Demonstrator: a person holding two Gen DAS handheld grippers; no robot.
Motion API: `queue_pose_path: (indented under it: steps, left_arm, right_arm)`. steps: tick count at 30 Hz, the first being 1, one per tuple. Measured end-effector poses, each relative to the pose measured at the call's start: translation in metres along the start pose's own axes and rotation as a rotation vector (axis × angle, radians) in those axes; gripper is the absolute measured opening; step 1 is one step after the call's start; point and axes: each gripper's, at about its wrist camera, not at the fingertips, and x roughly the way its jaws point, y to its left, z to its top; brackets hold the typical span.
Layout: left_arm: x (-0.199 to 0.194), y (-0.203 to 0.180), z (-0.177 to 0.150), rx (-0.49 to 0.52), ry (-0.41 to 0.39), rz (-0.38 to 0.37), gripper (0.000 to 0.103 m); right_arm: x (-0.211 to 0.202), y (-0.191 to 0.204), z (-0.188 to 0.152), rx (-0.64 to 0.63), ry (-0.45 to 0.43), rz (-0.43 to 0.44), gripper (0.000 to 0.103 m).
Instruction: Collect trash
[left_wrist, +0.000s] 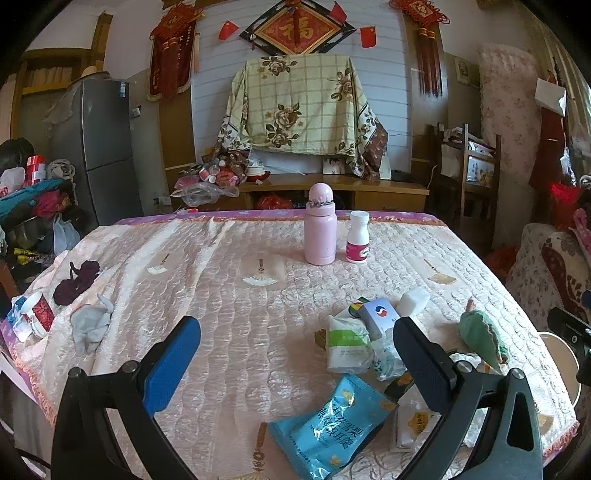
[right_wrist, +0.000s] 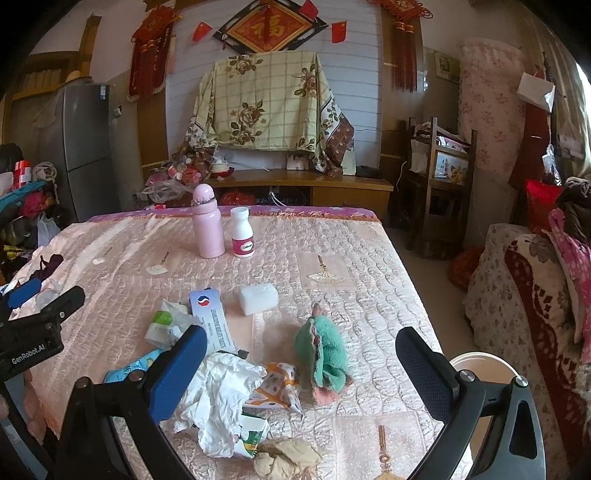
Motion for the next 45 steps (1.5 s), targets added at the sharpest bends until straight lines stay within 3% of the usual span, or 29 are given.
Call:
queue_pose_path:
  steps: [18, 30, 45]
  left_arm:
    - [0.005, 0.010, -0.007, 0.014, 0.034, 0.009, 0.103]
    - [0.021, 0.019, -0.027, 0.073, 0.140, -0.029, 0.103]
    - [0.029, 0.017, -0.036, 0.098, 0.169, -0.064, 0.103]
  right_arm:
    - [0.006, 0.001, -0.009, -0.045, 0.033, 0.011, 0.103]
    - [0.029, 0.000, -0.027, -0.036, 0.170, 0.084, 0.103]
    - [0.037, 0.016, -0.028, -0.087, 0.187, 0.080, 0.103]
